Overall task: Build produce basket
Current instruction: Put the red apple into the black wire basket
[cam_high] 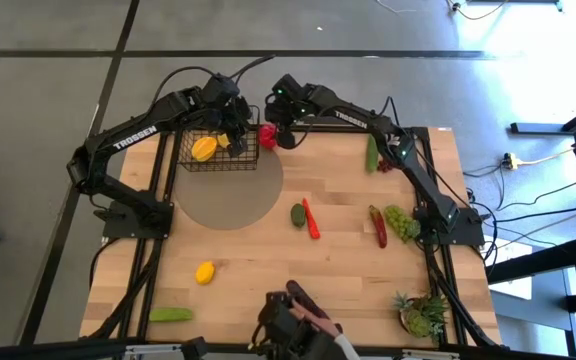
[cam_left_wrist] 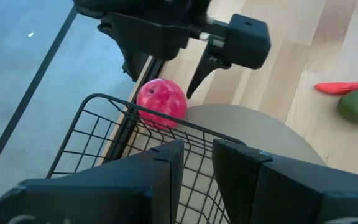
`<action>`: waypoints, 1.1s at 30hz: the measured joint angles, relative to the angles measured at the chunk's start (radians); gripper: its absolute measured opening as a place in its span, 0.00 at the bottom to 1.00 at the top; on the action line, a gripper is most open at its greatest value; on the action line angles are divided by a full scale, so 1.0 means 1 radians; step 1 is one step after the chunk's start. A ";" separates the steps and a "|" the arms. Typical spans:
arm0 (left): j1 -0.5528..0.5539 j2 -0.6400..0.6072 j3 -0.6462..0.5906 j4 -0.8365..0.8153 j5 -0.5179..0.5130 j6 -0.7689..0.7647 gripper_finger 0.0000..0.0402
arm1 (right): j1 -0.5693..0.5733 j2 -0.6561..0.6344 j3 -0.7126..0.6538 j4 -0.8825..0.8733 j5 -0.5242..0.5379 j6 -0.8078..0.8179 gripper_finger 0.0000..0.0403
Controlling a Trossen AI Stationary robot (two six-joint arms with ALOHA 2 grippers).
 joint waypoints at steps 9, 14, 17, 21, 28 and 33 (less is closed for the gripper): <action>0.000 0.000 0.000 0.001 0.000 0.000 0.19 | -0.033 0.002 -0.076 0.116 -0.037 0.102 0.83; 0.000 0.000 0.000 0.003 0.000 0.000 0.19 | -0.045 0.001 -0.095 0.165 -0.069 0.137 0.83; 0.000 0.000 0.000 0.004 0.000 0.000 0.19 | -0.052 0.008 -0.102 0.158 -0.070 0.166 0.83; 0.000 0.000 0.000 0.004 0.000 0.000 0.19 | -0.056 0.015 -0.102 0.149 -0.069 0.244 0.83; 0.000 0.000 0.000 0.005 0.000 0.000 0.19 | -0.055 0.015 -0.102 0.147 -0.066 0.351 0.83; 0.000 0.000 0.000 0.005 0.000 0.000 0.19 | -0.050 0.015 -0.101 0.143 0.007 0.339 0.83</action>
